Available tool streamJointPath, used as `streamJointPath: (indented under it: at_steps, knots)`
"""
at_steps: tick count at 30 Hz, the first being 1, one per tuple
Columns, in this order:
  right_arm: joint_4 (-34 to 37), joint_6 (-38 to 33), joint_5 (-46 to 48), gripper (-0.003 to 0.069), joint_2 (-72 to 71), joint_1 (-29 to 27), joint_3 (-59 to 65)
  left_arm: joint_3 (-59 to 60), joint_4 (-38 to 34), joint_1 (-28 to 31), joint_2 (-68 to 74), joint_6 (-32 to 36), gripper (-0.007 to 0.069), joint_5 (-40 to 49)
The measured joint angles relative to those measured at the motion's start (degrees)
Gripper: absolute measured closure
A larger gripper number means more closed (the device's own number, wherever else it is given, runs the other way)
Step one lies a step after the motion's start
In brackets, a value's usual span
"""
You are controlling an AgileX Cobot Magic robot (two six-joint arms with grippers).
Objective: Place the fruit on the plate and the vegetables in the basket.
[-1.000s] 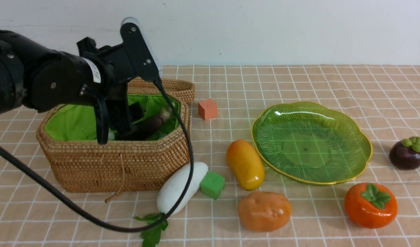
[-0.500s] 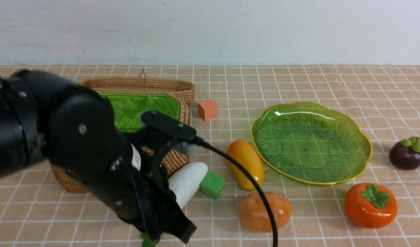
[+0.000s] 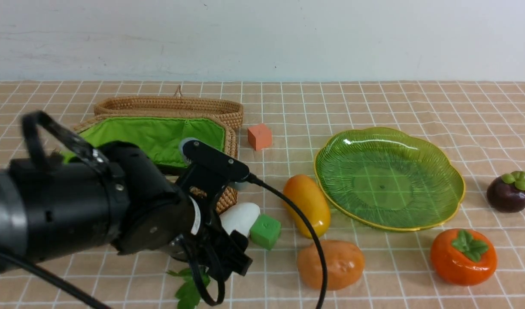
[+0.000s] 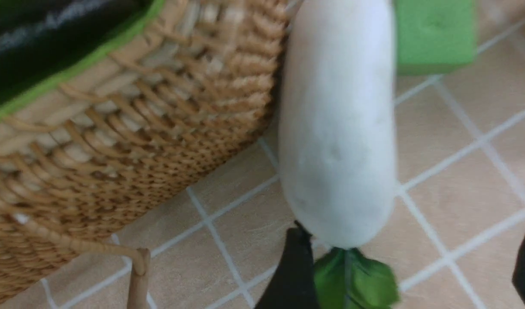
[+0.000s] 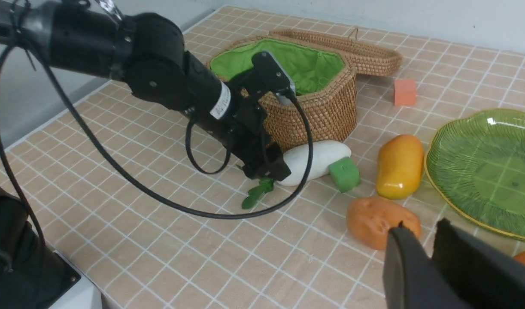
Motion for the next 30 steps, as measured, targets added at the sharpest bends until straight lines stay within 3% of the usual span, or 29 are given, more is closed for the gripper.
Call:
streamJointPath:
  at_steps: [5, 9, 23, 30]
  knots:
    - [0.12, 0.0, -0.1, 0.0552, 0.0, 0.0, 0.0, 0.0, 9.31, 0.0, 4.93, -9.31, 0.0006, -1.95]
    - [0.29, 0.0, -0.13, 0.0552, 0.0, 0.0, 0.0, 0.0, 14.01, 0.0, 7.12, -13.0, 0.0046, -5.42]
    - [0.41, 0.0, -0.07, 0.0542, 0.0, 0.0, 0.0, 0.0, 15.35, 0.0, 11.98, -13.86, 0.0069, -8.67]
    - [0.42, 0.0, 0.72, 0.0541, 0.0, 0.0, 0.0, 0.0, 15.35, 0.0, 12.68, -13.86, 0.0168, -8.84]
